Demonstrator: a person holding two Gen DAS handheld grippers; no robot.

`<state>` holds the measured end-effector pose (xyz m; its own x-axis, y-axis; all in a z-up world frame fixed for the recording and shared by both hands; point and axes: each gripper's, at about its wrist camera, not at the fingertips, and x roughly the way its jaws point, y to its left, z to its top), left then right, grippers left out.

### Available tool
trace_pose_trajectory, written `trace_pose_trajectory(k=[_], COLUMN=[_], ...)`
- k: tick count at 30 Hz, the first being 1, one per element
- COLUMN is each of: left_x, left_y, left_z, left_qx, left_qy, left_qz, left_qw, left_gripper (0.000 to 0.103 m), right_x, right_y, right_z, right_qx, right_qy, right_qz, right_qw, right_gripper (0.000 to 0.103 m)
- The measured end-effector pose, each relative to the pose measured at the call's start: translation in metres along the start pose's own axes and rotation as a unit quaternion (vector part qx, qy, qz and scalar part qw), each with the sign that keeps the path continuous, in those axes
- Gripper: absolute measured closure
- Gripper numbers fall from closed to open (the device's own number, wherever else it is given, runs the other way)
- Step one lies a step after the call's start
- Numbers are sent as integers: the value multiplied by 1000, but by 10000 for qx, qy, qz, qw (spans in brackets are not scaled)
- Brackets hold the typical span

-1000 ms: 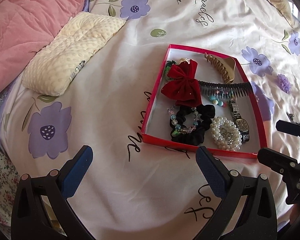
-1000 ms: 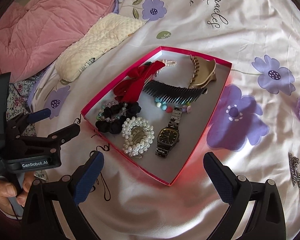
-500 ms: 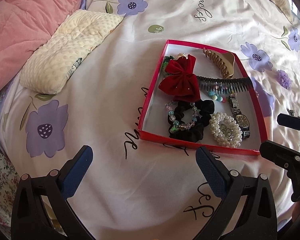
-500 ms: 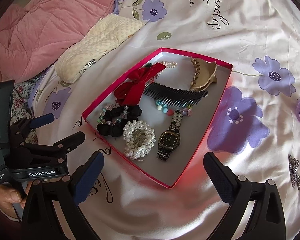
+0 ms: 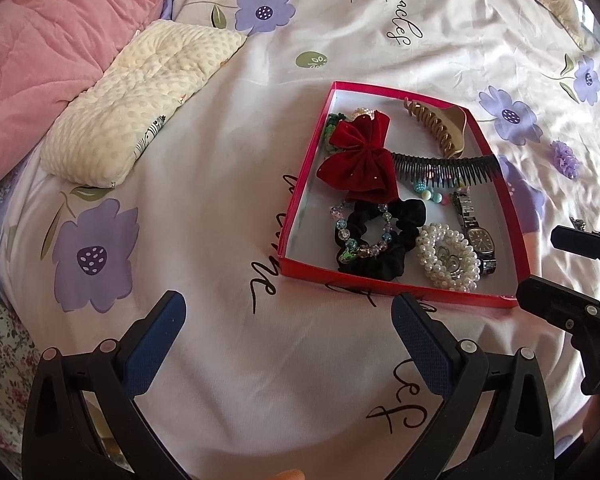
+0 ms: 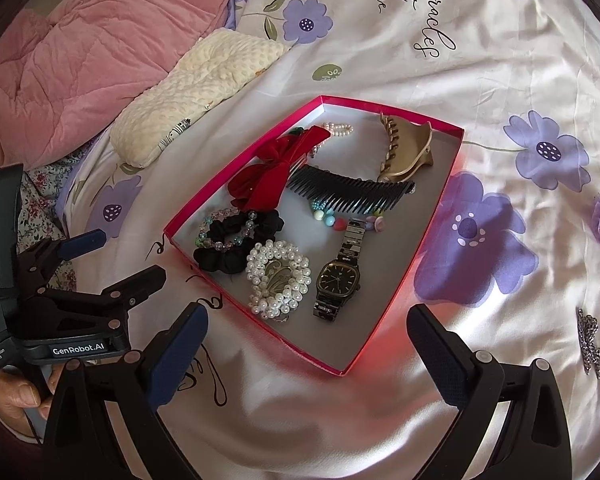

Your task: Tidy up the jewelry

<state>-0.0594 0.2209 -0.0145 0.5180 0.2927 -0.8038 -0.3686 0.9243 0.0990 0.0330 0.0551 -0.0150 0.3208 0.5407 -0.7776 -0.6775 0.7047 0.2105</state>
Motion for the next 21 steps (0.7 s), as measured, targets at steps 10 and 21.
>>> trace_pose_trajectory(k=[10,21], left_x=[-11,-20], left_y=[0,-2], left_z=[-1,0], left_qx=[38,99], left_qy=[-76,-191], left_qz=[30,57], left_qw=[10000,9998], left_gripper=[0,0], right_x=[-10,-19], right_y=[5,6], right_z=[-1,-1], right_qx=[-41,-53], right_qy=[-123,-244], right_qz=[-40,-45], right_qw=[9999,9997], right_gripper=[2,2])
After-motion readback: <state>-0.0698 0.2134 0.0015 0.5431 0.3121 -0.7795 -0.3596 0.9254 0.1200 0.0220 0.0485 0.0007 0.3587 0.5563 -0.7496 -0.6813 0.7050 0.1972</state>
